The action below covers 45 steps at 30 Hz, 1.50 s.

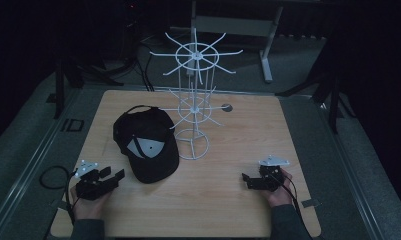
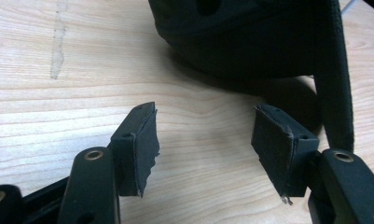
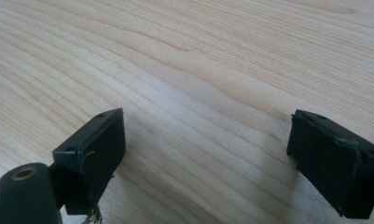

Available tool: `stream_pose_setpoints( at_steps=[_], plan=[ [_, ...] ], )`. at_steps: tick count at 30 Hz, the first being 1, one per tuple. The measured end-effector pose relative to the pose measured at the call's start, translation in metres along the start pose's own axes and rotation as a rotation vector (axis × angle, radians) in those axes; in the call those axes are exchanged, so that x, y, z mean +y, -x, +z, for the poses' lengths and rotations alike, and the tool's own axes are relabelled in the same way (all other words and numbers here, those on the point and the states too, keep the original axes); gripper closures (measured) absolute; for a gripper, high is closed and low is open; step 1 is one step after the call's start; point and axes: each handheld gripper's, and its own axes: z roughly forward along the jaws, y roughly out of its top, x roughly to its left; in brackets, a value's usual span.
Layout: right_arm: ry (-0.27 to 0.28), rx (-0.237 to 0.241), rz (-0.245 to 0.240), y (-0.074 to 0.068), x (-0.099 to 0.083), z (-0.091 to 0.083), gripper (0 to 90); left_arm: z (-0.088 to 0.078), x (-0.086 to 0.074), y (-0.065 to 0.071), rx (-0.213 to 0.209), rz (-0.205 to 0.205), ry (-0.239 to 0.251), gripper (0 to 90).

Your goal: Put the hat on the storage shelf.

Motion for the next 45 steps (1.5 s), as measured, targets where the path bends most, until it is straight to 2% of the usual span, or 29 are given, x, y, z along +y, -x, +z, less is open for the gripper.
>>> stream_pose_setpoints(
  at_steps=[8,18,30,35,45],
  plan=[
    [0.0,-0.007,0.008,-0.001,0.0,0.0,11.3,-0.005,0.007,0.006,-0.025,0.002,-0.003,39.5],
    [0.0,-0.012,0.013,-0.001,0.001,0.001,11.3,-0.012,0.007,0.013,-0.064,-0.001,-0.009,38.7],
    [0.001,-0.016,0.018,-0.002,0.001,0.001,11.3,-0.013,0.013,0.029,-0.122,0.044,-0.018,38.4],
    [0.001,-0.016,0.018,-0.002,0.001,0.001,11.3,-0.008,0.016,0.035,-0.127,0.065,-0.036,38.0],
    [0.001,-0.017,0.018,-0.002,0.001,0.001,11.3,0.003,0.016,0.04,-0.119,0.072,-0.053,37.6]
  ],
)
